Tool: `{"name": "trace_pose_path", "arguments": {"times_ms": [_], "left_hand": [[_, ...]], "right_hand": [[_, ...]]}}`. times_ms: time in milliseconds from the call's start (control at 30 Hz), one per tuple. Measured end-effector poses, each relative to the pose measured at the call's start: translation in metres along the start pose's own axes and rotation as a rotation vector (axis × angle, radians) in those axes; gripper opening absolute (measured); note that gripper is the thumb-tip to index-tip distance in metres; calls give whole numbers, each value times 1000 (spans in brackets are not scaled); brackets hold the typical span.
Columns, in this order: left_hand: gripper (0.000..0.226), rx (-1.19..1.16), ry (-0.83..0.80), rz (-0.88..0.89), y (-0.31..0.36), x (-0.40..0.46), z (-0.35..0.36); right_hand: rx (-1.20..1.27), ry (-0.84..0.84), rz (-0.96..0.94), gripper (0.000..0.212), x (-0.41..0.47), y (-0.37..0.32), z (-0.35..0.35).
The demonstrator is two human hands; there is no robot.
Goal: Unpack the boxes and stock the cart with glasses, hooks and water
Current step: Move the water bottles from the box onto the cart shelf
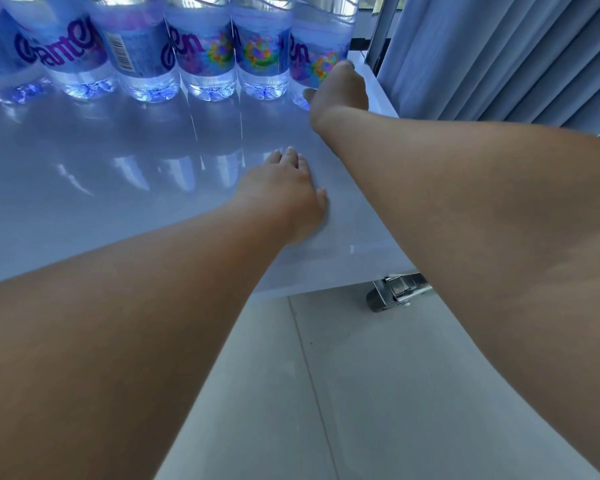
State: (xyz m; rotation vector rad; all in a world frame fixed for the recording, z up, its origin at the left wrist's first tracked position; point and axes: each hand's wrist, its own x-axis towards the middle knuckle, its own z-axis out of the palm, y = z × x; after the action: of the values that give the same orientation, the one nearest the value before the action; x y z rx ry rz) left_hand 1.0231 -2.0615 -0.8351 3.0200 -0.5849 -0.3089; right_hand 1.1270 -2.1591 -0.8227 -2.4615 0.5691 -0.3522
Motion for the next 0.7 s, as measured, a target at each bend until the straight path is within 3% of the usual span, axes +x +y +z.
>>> {"name": "trace_pose_path", "arguments": {"times_ms": [67, 167, 333, 700], "left_hand": [[63, -21, 17, 2, -1, 0, 2], [56, -42, 84, 48, -5, 3, 11], [62, -79, 95, 25, -5, 1, 14], [64, -14, 33, 28, -6, -3, 9]], "right_hand": [[-41, -77, 37, 53, -8, 0, 5], [-157, -201, -75, 70, -29, 7, 11], [-272, -331, -185, 70, -38, 18, 0], [-462, -374, -132, 70, -24, 3, -6]]}}
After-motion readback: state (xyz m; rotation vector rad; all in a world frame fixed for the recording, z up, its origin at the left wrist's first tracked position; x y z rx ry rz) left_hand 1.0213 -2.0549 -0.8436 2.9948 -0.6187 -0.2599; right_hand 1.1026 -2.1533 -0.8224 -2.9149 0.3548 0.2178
